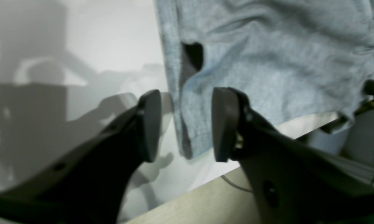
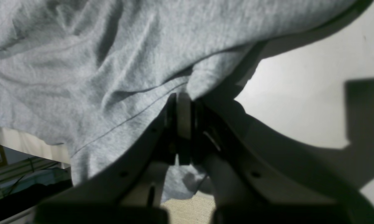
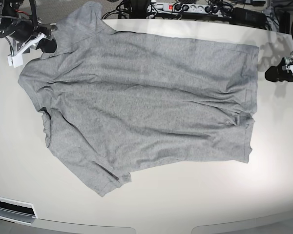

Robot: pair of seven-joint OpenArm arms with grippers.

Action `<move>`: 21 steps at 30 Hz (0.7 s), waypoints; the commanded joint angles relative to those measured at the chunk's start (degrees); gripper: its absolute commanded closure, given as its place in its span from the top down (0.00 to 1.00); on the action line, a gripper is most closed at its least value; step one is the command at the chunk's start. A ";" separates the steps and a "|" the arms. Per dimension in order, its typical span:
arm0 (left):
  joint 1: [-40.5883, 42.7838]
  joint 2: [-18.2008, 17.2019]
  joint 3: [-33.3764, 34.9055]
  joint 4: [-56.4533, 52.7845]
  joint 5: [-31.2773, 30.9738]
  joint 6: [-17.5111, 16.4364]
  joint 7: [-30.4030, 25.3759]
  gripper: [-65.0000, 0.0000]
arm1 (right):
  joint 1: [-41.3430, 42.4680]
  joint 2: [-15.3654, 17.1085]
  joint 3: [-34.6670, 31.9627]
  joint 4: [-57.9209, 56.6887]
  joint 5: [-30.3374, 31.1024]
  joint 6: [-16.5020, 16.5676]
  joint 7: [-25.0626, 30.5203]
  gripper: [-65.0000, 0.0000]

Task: Layout the t-shirt on the table in an organized manner, then fold the t-shirt properly
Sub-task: 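Grasp the collar-side corners of the shirt with both grippers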

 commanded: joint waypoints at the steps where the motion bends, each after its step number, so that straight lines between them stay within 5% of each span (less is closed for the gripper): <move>1: 0.52 -1.07 -0.55 0.72 -1.20 -0.37 -0.07 0.50 | -0.35 0.39 -0.04 0.24 -1.77 -0.14 -1.36 0.00; 15: 4.85 10.19 -0.55 0.72 6.25 -0.24 -2.89 0.52 | -0.33 0.39 -0.04 0.24 -1.31 -0.14 -2.38 0.00; 21: 4.81 9.77 -2.21 0.72 9.57 1.49 -2.89 0.52 | -0.33 0.39 -0.04 0.24 0.17 -0.14 -3.06 0.00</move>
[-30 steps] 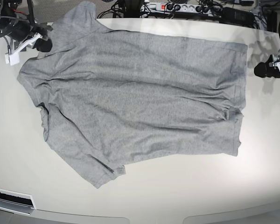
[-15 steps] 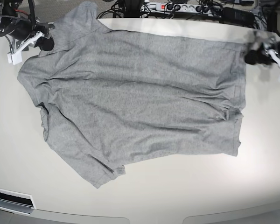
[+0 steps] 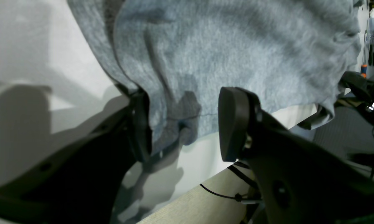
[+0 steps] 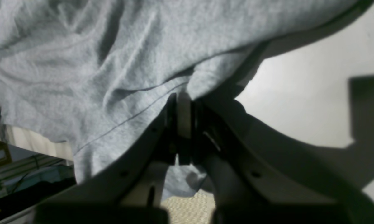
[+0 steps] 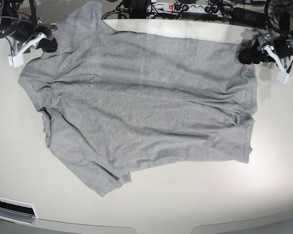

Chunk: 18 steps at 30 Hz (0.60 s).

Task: Layout the t-shirt on the table in an organized manner, then fold the t-shirt properly
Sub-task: 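Grasp the collar-side corners of the shirt with both grippers, then lift the held corners with both grippers and stretch the shirt taut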

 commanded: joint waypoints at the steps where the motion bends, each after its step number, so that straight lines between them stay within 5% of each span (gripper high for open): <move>1: 0.31 -1.88 -1.81 0.07 2.25 1.11 0.74 0.52 | -0.39 0.44 -0.04 0.24 -1.18 -0.14 -1.46 0.00; 8: 0.33 -2.73 -11.91 0.07 1.46 0.26 1.64 0.52 | -0.39 0.44 -0.04 0.24 -1.14 -0.14 -1.64 0.00; 18: 2.40 -1.73 -11.45 0.07 2.01 0.26 0.48 0.52 | -0.39 0.66 -0.04 0.24 0.57 -0.14 -2.51 0.00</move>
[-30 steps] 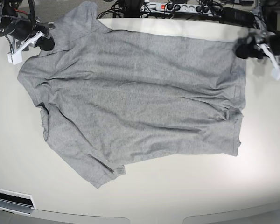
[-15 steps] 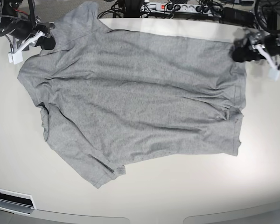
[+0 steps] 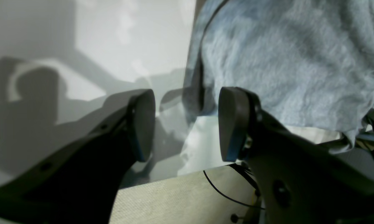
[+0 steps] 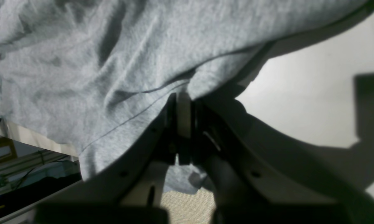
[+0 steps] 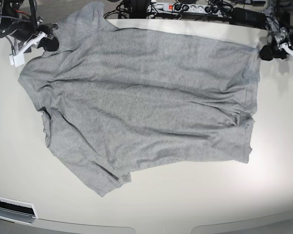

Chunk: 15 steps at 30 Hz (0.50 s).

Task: Layout the t-shirt on the table in an organized manner, then fold the t-shirt properly
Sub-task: 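Lift the held corners with both grippers and stretch the shirt taut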

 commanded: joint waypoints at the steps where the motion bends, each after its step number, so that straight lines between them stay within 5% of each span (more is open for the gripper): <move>1: -0.15 -0.74 -0.37 0.68 -0.04 -0.37 -0.42 0.52 | -0.33 0.81 0.00 0.31 -0.70 -0.14 -1.27 0.00; 15: -0.15 0.11 4.28 0.68 7.34 2.12 -6.25 0.52 | -0.35 1.16 0.00 0.31 -0.42 -0.14 -1.51 0.00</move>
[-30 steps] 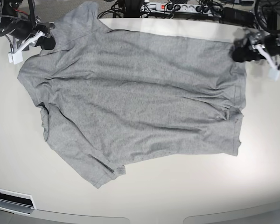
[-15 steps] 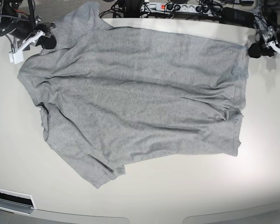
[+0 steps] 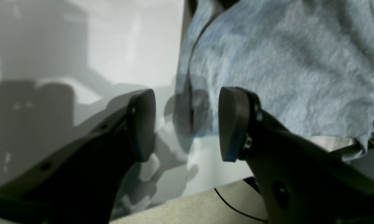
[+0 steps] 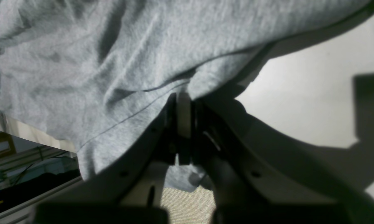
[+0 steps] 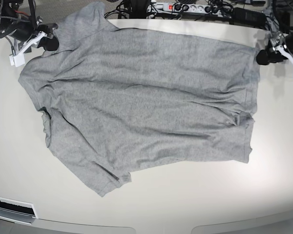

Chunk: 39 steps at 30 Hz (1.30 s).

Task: Layout the t-shirt on the table in an organized manner, then fold the t-shirt properly
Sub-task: 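Lift the held corners with both grippers and stretch the shirt taut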

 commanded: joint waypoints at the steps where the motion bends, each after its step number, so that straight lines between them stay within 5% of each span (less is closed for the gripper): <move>1: 0.20 -0.76 0.55 0.15 2.23 0.74 1.07 0.52 | -0.33 0.66 0.17 0.35 -0.79 -0.12 -1.14 0.00; 11: 0.20 -0.81 5.88 0.15 -1.68 -1.07 4.15 0.52 | -0.31 0.66 0.17 0.35 0.17 -0.12 -2.12 0.00; 13: 0.15 -0.83 5.86 0.15 -2.29 -1.05 4.13 0.41 | -0.33 0.66 0.17 0.35 0.17 -0.12 -2.14 0.00; 17: 0.09 -0.83 5.86 0.15 -2.51 -1.05 4.13 0.00 | -0.31 0.66 0.17 0.35 0.20 -0.12 -2.16 0.00; 21: -0.35 -1.36 5.75 0.17 -2.86 -1.05 4.11 0.00 | -0.31 0.85 0.17 0.35 2.99 -0.12 -3.04 0.00; 30: -0.26 -5.64 5.75 1.57 -12.98 -3.31 9.90 0.00 | -0.33 3.54 0.17 0.68 20.22 -0.12 -16.30 0.00; 39: 2.97 -9.46 5.75 8.96 -18.45 -3.31 12.70 0.00 | -5.44 3.56 0.17 11.04 29.64 -0.12 -16.30 0.00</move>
